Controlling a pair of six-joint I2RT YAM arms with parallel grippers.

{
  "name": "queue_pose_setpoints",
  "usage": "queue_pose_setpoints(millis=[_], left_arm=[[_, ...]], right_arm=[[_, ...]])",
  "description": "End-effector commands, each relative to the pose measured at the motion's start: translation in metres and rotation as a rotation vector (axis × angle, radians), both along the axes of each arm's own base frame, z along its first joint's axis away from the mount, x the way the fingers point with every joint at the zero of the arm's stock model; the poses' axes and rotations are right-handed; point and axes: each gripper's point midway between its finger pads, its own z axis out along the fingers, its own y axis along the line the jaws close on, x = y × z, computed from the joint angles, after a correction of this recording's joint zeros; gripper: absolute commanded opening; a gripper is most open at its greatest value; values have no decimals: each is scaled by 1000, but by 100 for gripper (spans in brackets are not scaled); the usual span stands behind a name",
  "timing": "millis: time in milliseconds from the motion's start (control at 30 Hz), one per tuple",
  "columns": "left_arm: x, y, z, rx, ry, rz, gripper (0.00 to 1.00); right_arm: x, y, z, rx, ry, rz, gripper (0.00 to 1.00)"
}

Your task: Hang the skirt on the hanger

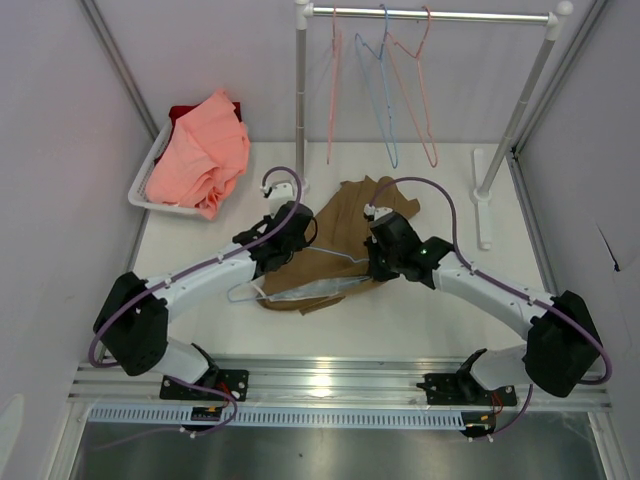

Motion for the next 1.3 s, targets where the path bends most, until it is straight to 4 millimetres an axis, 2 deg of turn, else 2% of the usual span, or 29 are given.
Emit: queue_pose_setpoints(millis=[0, 367, 500, 567, 667, 833, 1033, 1167, 1200, 1267], left_arm=[[3, -25, 30, -178, -64, -18, 0], [-7, -35, 36, -285, -44, -36, 0], [-9, -43, 37, -304, -51, -70, 0], [-11, -49, 38, -292, -56, -97, 0], [-10, -59, 37, -269, -56, -129, 0], [-9, -77, 18, -216, -11, -186, 0], [-11, -93, 10, -173, -5, -224, 0], [-9, -97, 7, -170, -6, -238, 0], [-7, -101, 12, -177, -14, -248, 0], [-8, -99, 7, -141, -3, -246, 0]], right_arm=[[6, 13, 41, 94, -85, 25, 0], [2, 4, 88, 188, -170, 13, 0], [1, 5, 99, 219, -182, 21, 0], [0, 7, 97, 220, -171, 28, 0], [-2, 10, 82, 194, -140, 34, 0], [-4, 15, 61, 184, -95, 54, 0], [-8, 24, 36, 153, -47, 77, 0], [-9, 24, 32, 150, -42, 78, 0], [-8, 23, 31, 144, -45, 74, 0], [-7, 23, 33, 141, -52, 74, 0]])
